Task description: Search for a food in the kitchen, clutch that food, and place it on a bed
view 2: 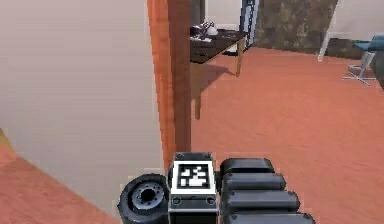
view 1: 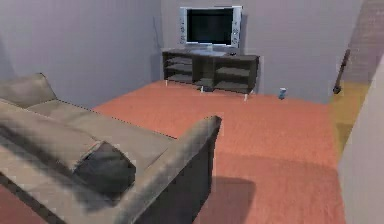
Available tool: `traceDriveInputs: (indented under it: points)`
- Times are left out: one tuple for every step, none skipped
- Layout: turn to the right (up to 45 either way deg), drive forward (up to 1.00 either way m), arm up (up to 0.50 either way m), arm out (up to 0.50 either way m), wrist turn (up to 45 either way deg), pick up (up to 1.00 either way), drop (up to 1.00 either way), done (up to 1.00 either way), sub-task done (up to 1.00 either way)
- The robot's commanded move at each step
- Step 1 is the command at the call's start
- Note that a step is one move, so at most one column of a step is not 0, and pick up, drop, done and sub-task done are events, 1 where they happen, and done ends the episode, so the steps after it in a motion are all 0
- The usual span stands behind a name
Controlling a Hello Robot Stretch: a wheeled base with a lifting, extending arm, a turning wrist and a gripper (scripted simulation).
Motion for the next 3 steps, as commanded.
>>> traceDriveInputs:
  points:
    - [30.0, 0.00, 0.00, 0.00, 0.0, 0.00, 0.00, 0.00, 0.00]
    - [0.0, 0.45, 0.00, 0.00, 0.0, 0.00, 0.00, 0.00, 0.00]
    - [3.0, 0.00, 0.00, 0.00, 0.0, 0.00, 0.00, 0.00, 0.00]
